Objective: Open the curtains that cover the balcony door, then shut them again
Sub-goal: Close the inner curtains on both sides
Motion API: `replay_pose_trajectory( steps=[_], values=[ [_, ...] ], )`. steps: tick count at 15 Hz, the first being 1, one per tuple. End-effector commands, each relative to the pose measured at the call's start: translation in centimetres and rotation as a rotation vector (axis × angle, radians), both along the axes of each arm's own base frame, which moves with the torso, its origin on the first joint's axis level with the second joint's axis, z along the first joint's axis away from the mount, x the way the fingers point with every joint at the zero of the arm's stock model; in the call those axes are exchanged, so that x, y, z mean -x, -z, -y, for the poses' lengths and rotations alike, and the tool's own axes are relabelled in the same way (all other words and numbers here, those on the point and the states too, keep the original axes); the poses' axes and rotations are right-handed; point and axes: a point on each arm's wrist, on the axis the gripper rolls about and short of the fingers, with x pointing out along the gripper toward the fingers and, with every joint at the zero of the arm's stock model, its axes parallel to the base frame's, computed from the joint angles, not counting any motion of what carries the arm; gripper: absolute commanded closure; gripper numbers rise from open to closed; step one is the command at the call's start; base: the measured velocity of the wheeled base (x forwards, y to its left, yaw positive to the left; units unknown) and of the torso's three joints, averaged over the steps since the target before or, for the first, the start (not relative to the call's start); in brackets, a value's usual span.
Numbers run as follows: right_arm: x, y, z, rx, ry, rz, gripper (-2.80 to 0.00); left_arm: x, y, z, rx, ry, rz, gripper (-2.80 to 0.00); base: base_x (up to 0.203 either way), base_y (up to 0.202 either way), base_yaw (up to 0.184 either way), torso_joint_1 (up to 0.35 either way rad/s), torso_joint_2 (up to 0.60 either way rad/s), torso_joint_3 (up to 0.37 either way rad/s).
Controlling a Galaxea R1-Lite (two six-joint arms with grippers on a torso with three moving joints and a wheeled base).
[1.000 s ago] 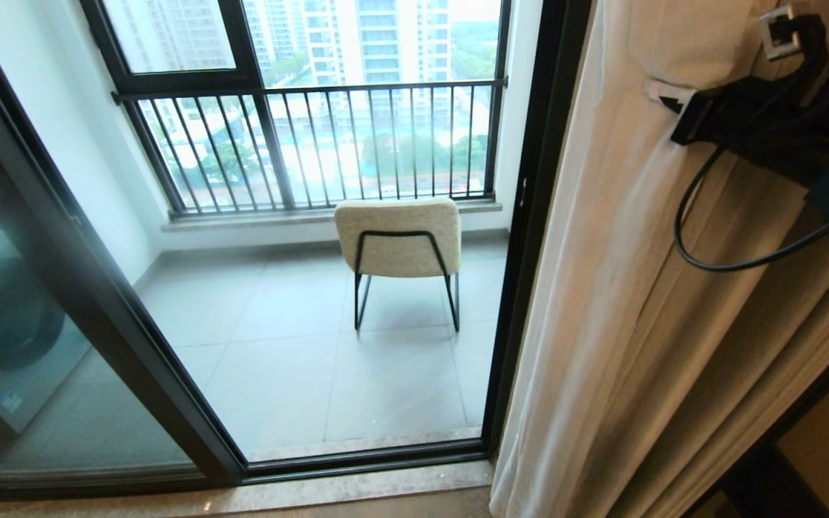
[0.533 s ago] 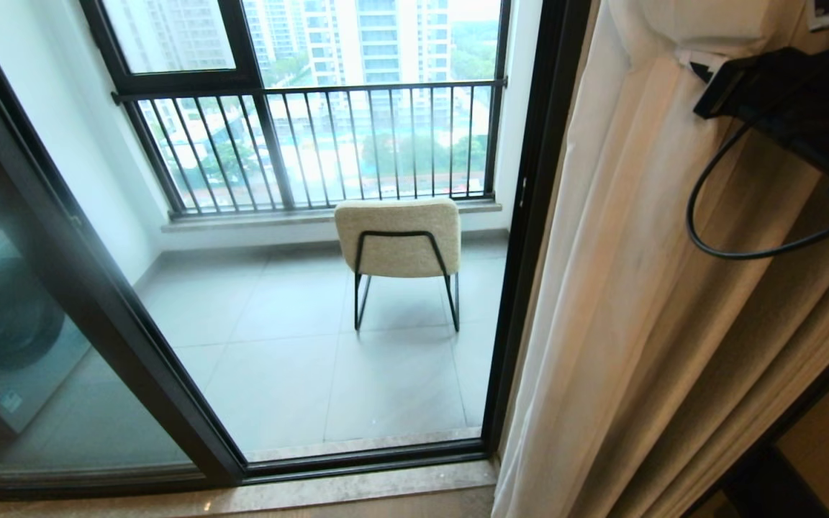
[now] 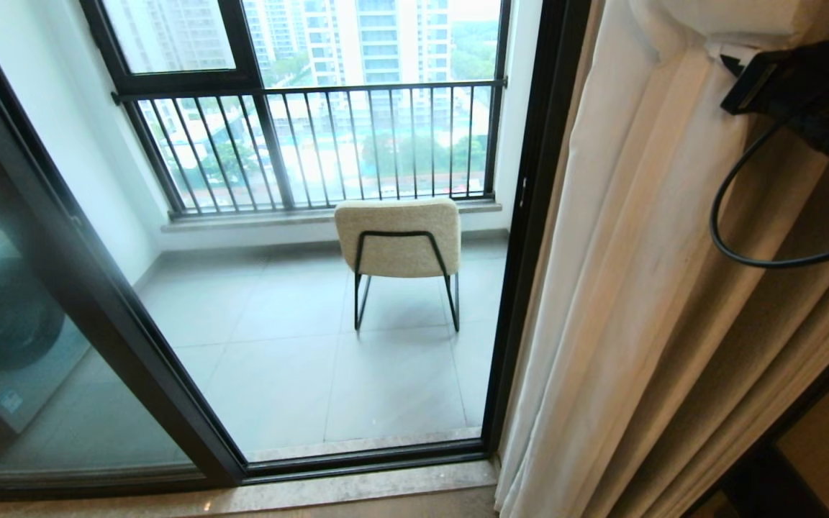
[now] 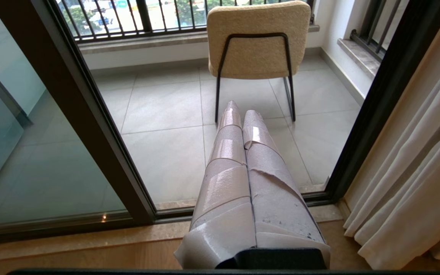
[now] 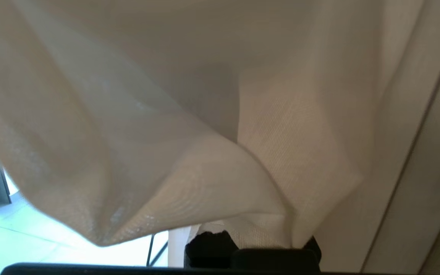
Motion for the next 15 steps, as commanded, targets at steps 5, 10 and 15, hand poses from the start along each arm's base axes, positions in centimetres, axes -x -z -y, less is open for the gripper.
replay_pose_trajectory(
  steps=[5, 10, 15],
  values=[
    [0.6, -0.5, 0.0, 0.003, -0.001, 0.022, 0.00, 0.0, 0.0, 0.0, 0.000, 0.000, 0.000, 0.00, 0.000, 0.000, 0.000, 0.000, 0.00, 0.000],
    [1.3, -0.9, 0.0, -0.002, 0.002, 0.026, 0.00, 0.0, 0.0, 0.0, 0.000, 0.000, -0.001, 0.00, 0.000, 0.000, 0.000, 0.000, 0.00, 0.000],
    [1.9, -1.2, 0.1, -0.012, 0.017, 0.032, 0.00, 0.0, 0.0, 0.0, 0.000, 0.000, -0.001, 0.00, 0.000, 0.000, 0.000, 0.000, 0.00, 0.000]
  ],
)
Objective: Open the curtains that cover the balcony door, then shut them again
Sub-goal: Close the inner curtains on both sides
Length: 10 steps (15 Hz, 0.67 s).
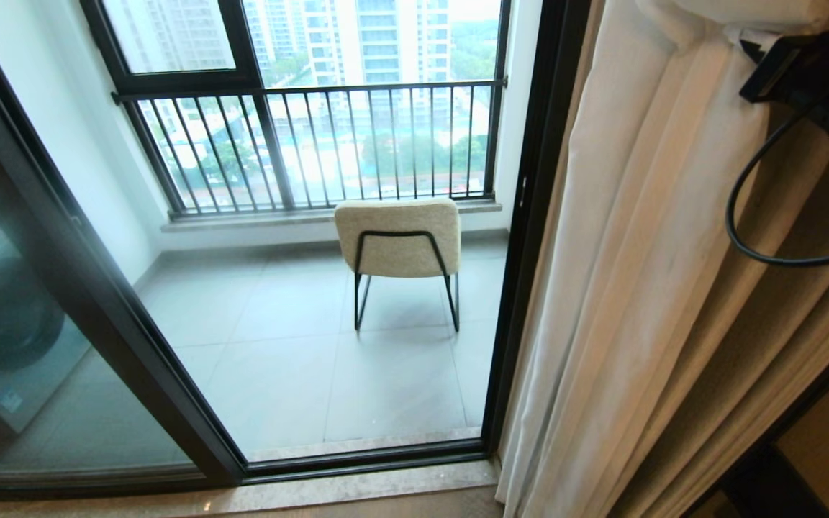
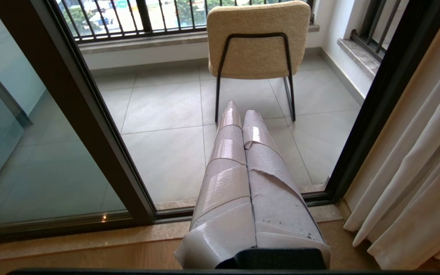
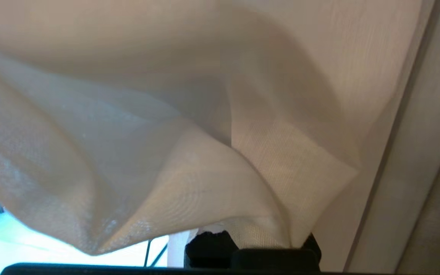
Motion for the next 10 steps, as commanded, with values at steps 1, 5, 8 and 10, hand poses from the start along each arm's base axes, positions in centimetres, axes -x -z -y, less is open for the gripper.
replay_pose_trajectory(
  steps=[1, 5, 8, 10],
  values=[
    [0.46, -0.27, 0.00, 0.000, -0.002, 0.011, 0.00, -0.01, 0.00, 0.00, 0.000, -0.001, -0.001, 0.00, 0.000, 0.000, 0.000, 0.000, 0.00, 0.000],
    [0.72, -0.16, 0.01, 0.000, -0.002, 0.008, 0.00, 0.00, 0.00, 0.00, 0.000, -0.001, 0.001, 0.00, 0.000, 0.000, 0.000, 0.000, 0.00, 0.000],
    [0.55, 0.06, 0.00, 0.001, 0.000, 0.002, 0.00, -0.01, 0.01, 0.00, 0.001, -0.001, -0.002, 0.00, 0.000, 0.000, 0.000, 0.000, 0.00, 0.000],
    [0.45, 0.15, -0.04, 0.001, -0.001, 0.001, 0.00, -0.01, 0.01, 0.00, 0.002, -0.001, -0.002, 0.00, 0.000, 0.000, 0.000, 0.000, 0.00, 0.000]
  ],
)
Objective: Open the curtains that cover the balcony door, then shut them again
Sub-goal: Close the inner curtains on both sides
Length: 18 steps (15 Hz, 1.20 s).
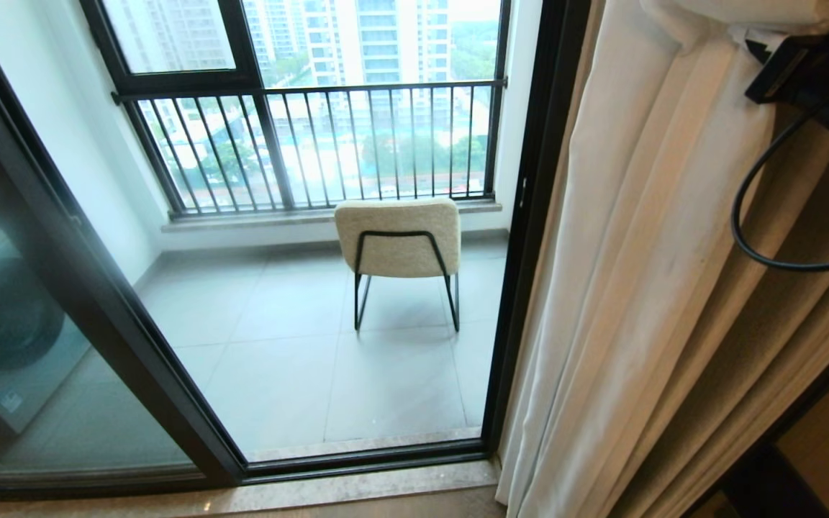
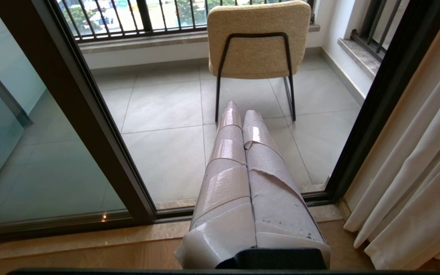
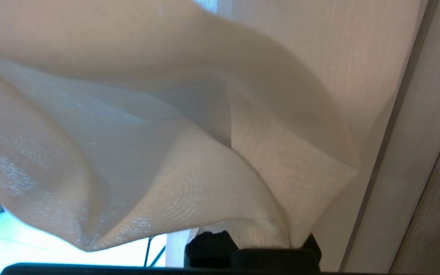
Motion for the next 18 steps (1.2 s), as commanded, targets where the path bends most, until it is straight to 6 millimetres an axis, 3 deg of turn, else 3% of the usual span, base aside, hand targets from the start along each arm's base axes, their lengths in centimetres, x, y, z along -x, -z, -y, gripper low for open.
replay_pose_trajectory(
  steps=[1, 10, 18],
  values=[
    [-0.19, 0.21, -0.03, 0.000, 0.000, -0.003, 0.00, 0.00, -0.01, 0.00, 0.000, 0.000, 0.001, 0.00, 0.000, 0.000, 0.000, 0.000, 0.00, 0.000],
    [-0.72, 0.66, 0.00, -0.009, 0.018, -0.017, 0.00, -0.01, -0.01, 0.00, 0.012, 0.000, 0.000, 0.00, 0.000, 0.000, 0.000, 0.000, 0.00, 0.000],
    [-0.77, 0.71, 0.00, -0.011, 0.017, -0.019, 0.00, 0.00, -0.01, 0.00, 0.014, -0.002, 0.001, 0.00, 0.000, 0.174, 0.000, 0.001, 0.00, 0.002]
  ],
)
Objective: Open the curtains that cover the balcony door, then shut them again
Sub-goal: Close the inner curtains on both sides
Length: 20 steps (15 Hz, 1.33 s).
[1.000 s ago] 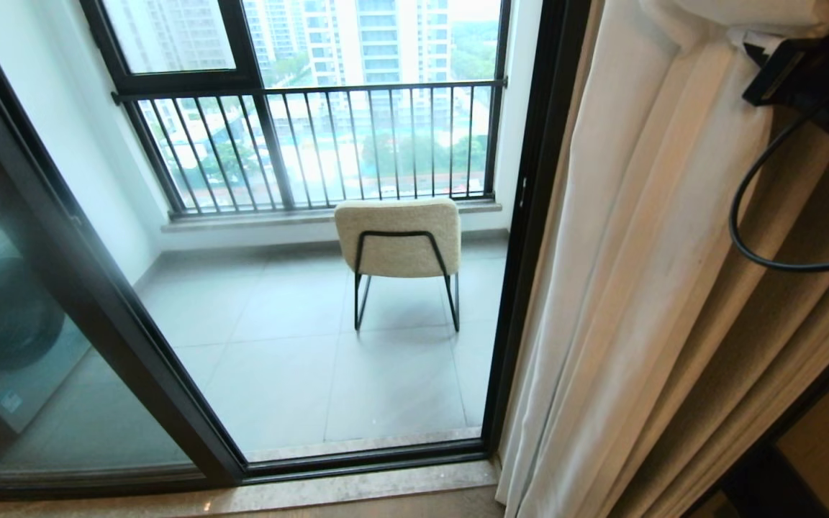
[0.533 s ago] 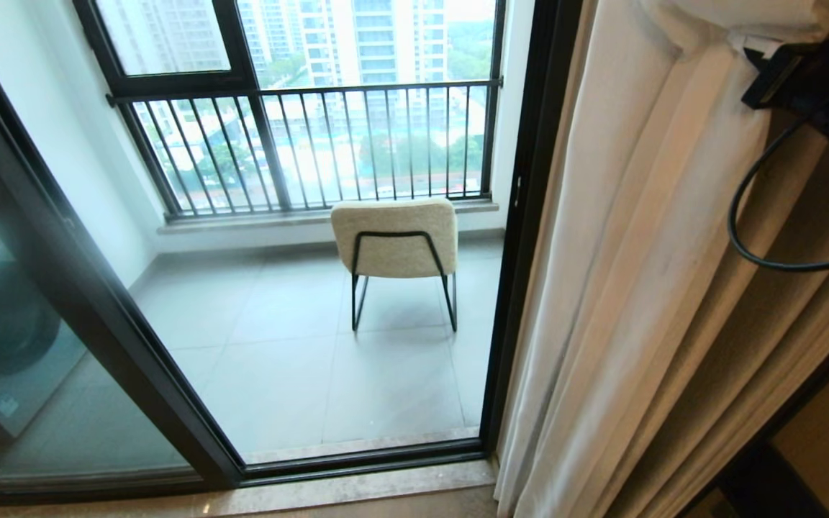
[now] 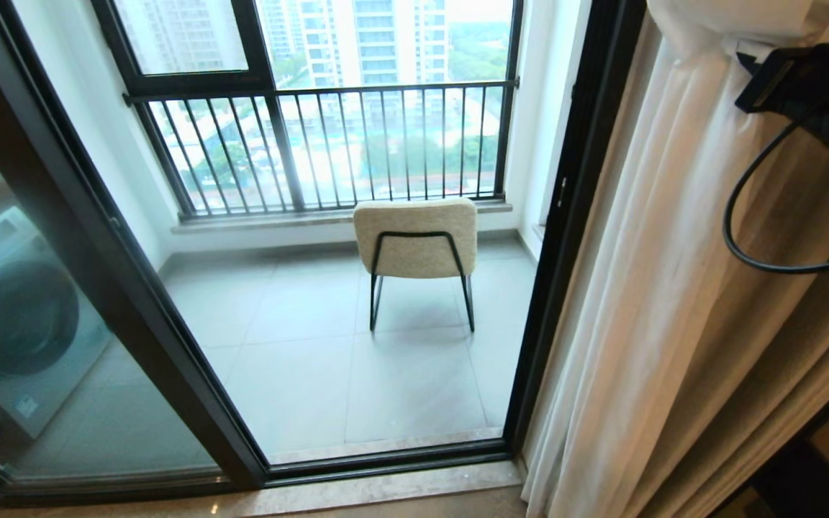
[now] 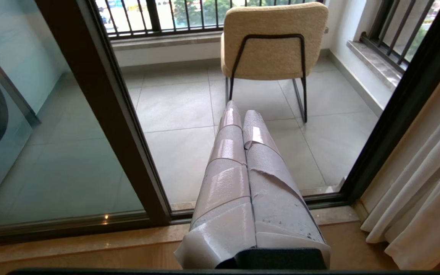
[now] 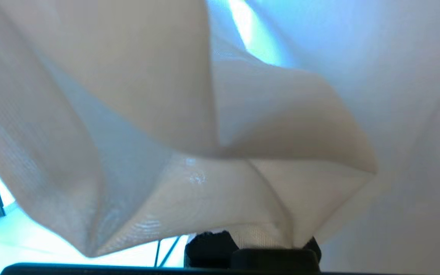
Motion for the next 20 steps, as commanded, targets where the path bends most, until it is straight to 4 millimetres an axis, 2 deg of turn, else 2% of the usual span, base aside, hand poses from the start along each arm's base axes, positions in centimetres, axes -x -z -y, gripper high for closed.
replay_pose_trajectory(
  steps=[1, 20],
  values=[
    [0.00, -0.03, -0.01, 0.000, -0.002, 0.005, 0.00, -0.01, 0.00, 0.00, 0.000, 0.000, -0.001, 0.00, 0.000, 0.185, 0.001, 0.001, 0.00, 0.002],
    [-0.02, 0.15, -0.01, 0.001, -0.001, 0.001, 0.00, 0.00, 0.00, 0.00, 0.000, 0.000, 0.000, 0.00, 0.000, 0.173, 0.001, 0.002, 0.00, 0.002]
  ],
)
